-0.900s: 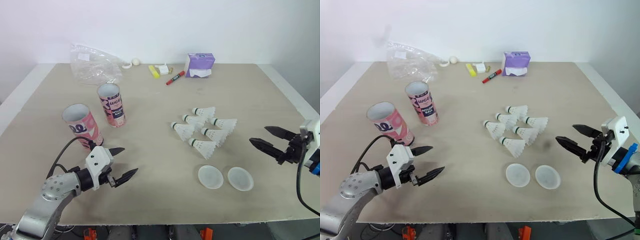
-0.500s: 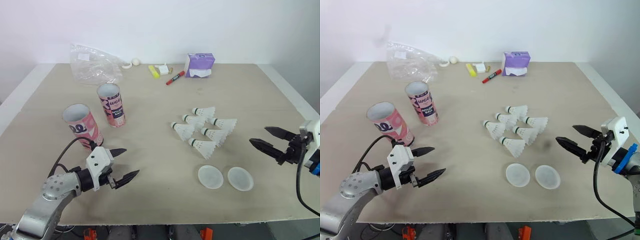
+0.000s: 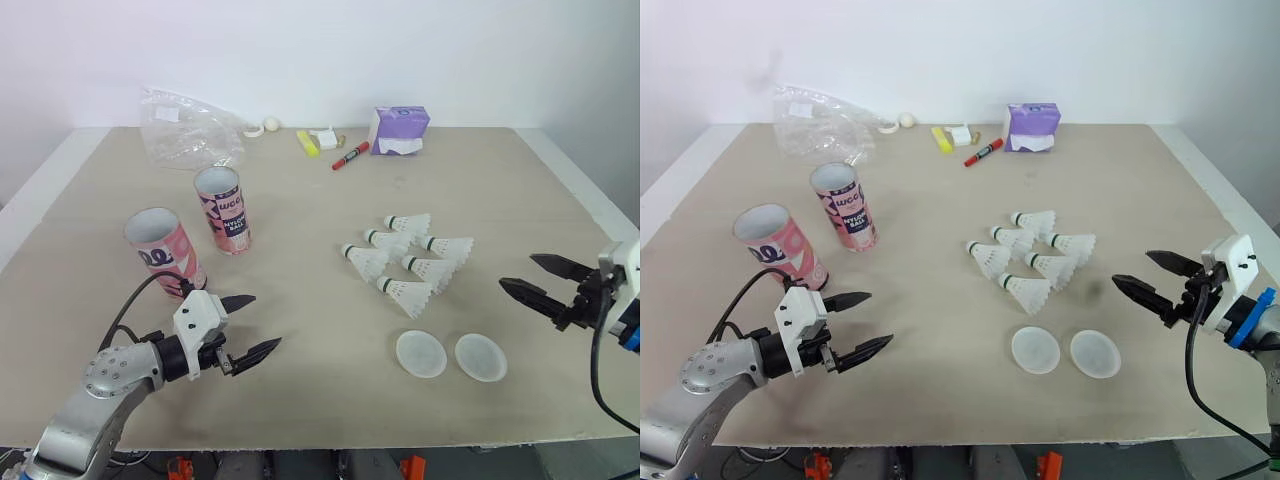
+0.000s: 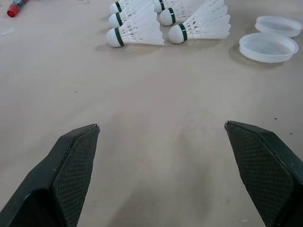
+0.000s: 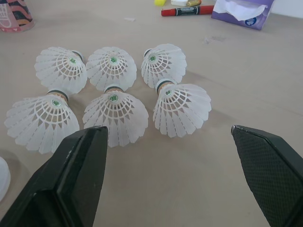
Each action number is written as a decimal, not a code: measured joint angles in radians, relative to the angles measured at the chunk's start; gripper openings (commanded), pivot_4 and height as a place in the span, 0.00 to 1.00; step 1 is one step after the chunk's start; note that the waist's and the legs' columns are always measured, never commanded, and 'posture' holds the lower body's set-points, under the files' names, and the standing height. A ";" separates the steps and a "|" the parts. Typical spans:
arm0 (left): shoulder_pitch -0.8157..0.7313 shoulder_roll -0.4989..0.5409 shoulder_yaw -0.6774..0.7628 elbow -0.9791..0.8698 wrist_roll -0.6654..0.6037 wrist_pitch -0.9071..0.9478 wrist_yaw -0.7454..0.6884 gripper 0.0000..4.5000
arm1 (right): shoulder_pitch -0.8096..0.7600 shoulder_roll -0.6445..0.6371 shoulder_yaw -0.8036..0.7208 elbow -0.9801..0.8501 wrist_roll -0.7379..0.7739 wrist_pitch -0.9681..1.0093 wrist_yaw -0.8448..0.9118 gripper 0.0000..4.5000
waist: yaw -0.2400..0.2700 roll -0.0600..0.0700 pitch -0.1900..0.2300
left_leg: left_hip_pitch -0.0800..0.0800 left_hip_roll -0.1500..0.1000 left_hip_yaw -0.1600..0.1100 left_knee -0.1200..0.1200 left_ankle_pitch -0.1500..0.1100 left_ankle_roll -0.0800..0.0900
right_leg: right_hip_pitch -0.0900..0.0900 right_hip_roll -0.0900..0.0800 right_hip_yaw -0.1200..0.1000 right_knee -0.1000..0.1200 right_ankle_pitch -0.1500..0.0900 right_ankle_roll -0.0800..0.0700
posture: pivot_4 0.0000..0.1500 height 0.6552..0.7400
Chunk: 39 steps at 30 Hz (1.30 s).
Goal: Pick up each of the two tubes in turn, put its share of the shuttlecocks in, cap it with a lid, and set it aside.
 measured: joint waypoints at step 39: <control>0.101 -0.342 0.268 0.041 0.105 -0.040 0.554 0.98 | -0.326 0.339 0.598 -0.353 -0.032 0.049 0.032 1.00 | -0.006 -0.008 0.000 | 0.000 0.001 0.001 -0.001 0.000 -0.001 | -0.001 -0.002 -0.003 0.000 0.001 -0.002 | 1.00 1.00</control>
